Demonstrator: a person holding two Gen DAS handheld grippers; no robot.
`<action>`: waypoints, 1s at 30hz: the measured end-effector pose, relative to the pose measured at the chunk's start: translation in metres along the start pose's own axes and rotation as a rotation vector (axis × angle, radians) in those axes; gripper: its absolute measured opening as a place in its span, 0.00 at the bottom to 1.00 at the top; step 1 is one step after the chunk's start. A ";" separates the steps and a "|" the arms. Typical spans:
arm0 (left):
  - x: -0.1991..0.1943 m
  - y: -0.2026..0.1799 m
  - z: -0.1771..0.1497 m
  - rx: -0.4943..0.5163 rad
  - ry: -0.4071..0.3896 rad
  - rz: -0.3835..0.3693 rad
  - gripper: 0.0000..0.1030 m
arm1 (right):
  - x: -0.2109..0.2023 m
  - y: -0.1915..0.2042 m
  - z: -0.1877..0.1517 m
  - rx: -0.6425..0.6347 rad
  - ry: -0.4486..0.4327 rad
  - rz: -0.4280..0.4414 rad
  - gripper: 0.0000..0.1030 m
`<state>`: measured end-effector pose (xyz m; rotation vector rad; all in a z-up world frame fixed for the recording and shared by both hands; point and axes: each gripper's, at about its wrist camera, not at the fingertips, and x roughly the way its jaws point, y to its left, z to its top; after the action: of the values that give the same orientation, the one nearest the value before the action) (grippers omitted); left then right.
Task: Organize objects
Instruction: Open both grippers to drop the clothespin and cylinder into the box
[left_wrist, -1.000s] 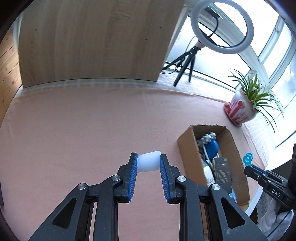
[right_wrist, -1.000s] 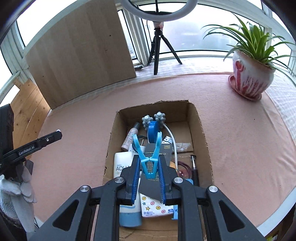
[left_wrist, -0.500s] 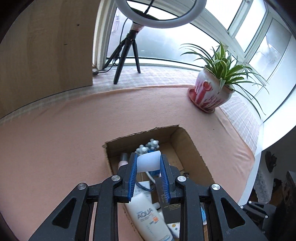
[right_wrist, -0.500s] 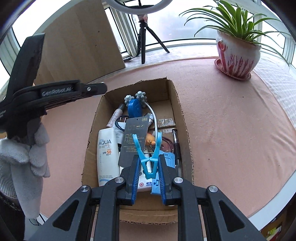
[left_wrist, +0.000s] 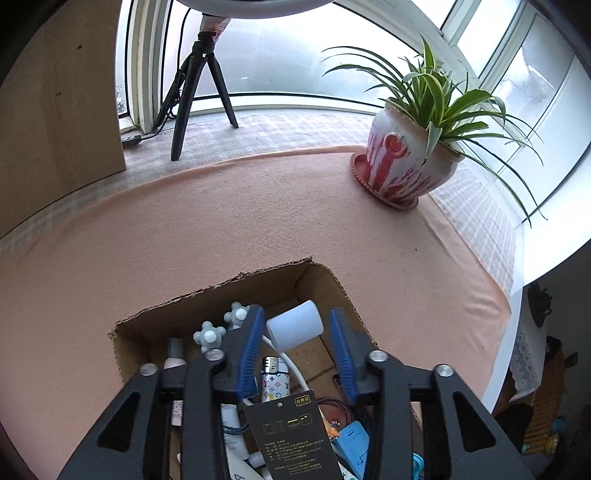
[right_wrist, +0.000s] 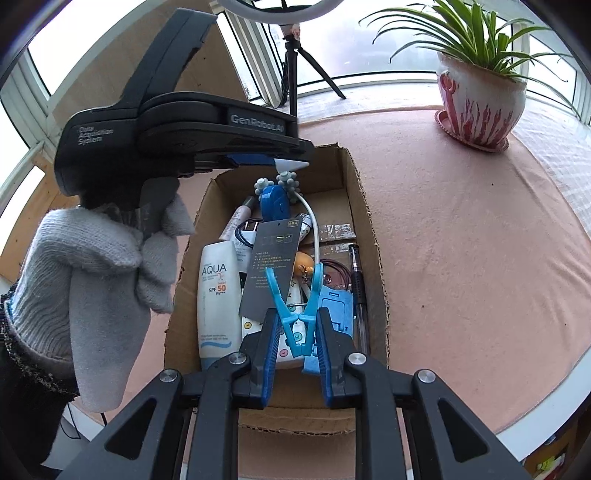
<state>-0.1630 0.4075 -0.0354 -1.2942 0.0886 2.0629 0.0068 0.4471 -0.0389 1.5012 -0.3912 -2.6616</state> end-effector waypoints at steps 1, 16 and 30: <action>0.001 0.000 0.001 -0.003 0.003 0.003 0.69 | -0.001 0.000 0.000 0.000 -0.002 -0.012 0.39; -0.024 0.029 -0.008 -0.032 -0.024 0.055 0.81 | -0.005 -0.002 0.007 0.059 -0.035 -0.027 0.56; -0.101 0.078 -0.052 -0.066 -0.088 0.110 0.81 | -0.005 0.033 0.008 0.044 -0.046 -0.035 0.56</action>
<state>-0.1419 0.2757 -0.0019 -1.2608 0.0539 2.2306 -0.0001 0.4180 -0.0229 1.4738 -0.4331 -2.7367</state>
